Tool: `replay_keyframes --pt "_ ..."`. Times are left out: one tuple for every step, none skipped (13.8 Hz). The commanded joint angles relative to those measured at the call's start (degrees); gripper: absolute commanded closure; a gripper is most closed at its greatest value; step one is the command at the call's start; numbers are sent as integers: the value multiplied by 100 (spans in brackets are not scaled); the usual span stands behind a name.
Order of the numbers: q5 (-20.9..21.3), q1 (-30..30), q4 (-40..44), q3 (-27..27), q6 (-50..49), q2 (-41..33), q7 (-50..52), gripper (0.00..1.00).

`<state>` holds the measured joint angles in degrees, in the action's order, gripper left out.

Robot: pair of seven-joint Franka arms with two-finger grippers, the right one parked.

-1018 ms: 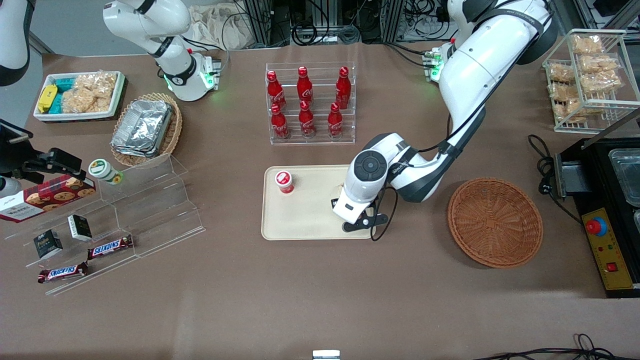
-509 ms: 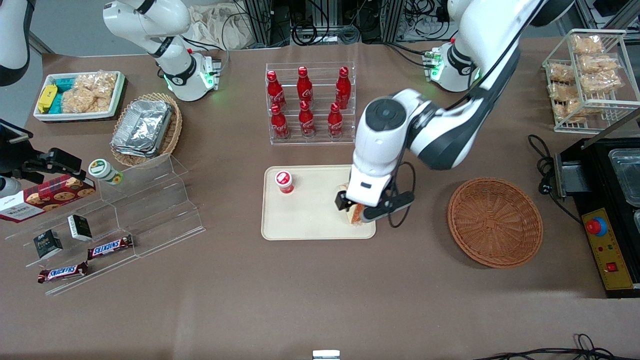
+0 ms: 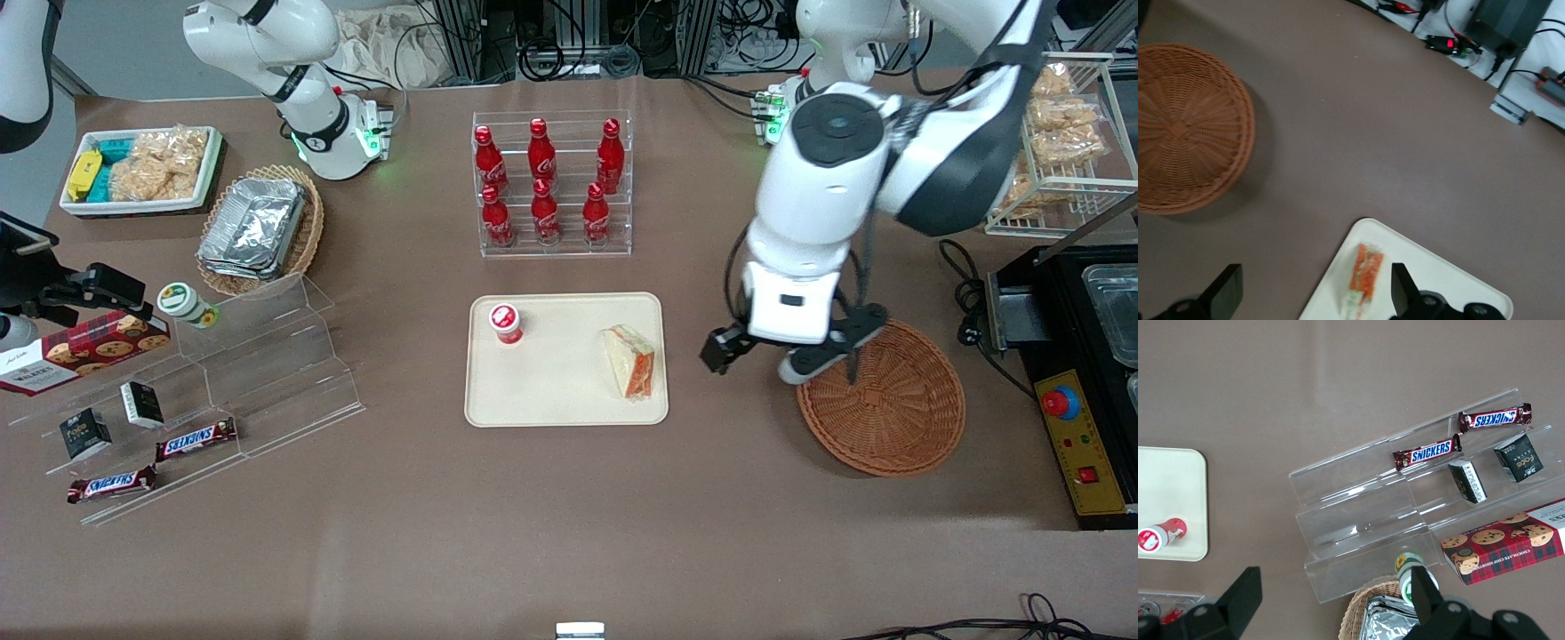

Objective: Place sandwich from basket to tray
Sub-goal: 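Open the left gripper to release the sandwich and raise away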

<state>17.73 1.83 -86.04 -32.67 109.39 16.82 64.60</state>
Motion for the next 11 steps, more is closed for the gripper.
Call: replay_keyframes --pt "-497 536 -159 -29 -365 -486 -1068 0" --pt "-637 712 -150 -12 -540 -583 -1507 0" --pt "-700 749 -150 84 -724 -653 -1973 0" --pt "-787 706 -142 407 -866 -758 -2413 0" --pt "-1006 644 -159 767 -919 -890 -2852 0" --pt "-1226 487 -203 1145 -981 -1048 -3352 0" --pt "-1323 277 -203 1601 -1138 -1137 -3801 0" --pt "-1420 66 -194 2006 -1270 -1242 -4171 0" --pt "-1534 -23 -203 2289 -1332 -1347 -4549 0" --pt "-1666 -85 -203 2509 -1455 -1427 -4936 0" --pt "-1728 -251 -212 2781 -1543 -1506 -5174 0"
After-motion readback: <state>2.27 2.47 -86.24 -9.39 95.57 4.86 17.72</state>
